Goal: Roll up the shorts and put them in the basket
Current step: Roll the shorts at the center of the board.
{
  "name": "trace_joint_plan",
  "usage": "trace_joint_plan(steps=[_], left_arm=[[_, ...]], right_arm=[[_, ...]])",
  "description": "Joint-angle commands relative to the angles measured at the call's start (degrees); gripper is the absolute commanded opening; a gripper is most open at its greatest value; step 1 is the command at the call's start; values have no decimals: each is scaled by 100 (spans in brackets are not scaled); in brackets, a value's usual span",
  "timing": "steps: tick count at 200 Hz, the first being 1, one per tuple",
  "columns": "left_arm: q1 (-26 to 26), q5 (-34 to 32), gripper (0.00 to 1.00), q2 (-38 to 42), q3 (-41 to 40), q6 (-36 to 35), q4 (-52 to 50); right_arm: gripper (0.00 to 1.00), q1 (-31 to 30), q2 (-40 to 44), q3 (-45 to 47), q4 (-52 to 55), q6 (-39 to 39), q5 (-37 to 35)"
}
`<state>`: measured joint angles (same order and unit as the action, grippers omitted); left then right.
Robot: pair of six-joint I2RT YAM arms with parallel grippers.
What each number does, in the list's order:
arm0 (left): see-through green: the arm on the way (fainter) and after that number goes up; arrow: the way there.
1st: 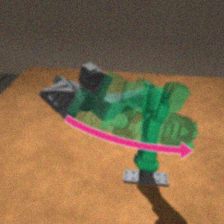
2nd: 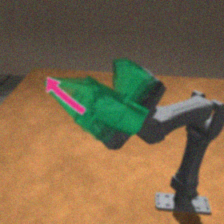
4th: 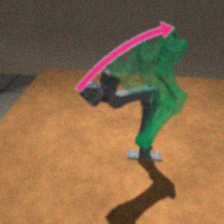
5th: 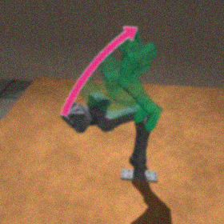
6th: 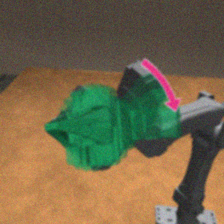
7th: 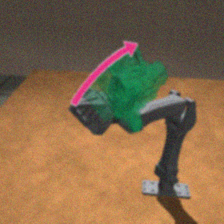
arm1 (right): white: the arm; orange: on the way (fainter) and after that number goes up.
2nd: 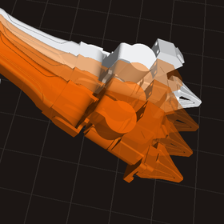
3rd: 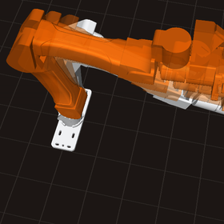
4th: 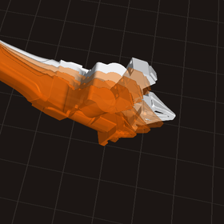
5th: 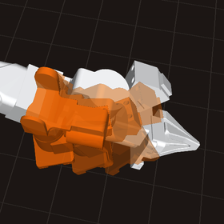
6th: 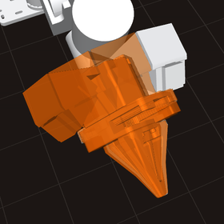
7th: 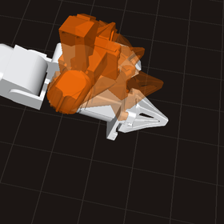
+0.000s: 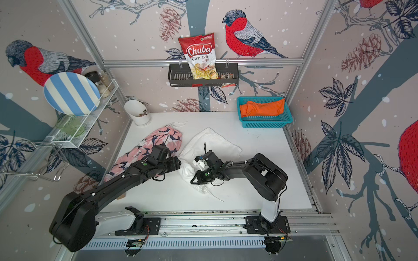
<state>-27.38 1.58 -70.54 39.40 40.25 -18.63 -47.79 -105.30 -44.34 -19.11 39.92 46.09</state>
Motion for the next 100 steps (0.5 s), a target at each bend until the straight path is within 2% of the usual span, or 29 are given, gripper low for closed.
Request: trace_joint_plan(steps=[1, 18, 43, 68, 100], left_arm=[[-108, 235, 73, -131, -6, -12, 76], [-290, 257, 74, -398, 146, 60, 264], [-636, 320, 75, -1043, 579, 131, 578], [-741, 572, 76, -1673, 822, 247, 1039], [-743, 806, 78, -1970, 891, 327, 1412]], right_arm=[[1, 401, -106, 494, -1896, 1481, 1098], [0, 742, -136, 975, -2644, 2015, 1184], [0, 1001, 35, 1492, -2851, 2191, 1023], [1, 921, 279, 1738, -2861, 2269, 710], [1, 771, 387, 1788, -2919, 2345, 386]])
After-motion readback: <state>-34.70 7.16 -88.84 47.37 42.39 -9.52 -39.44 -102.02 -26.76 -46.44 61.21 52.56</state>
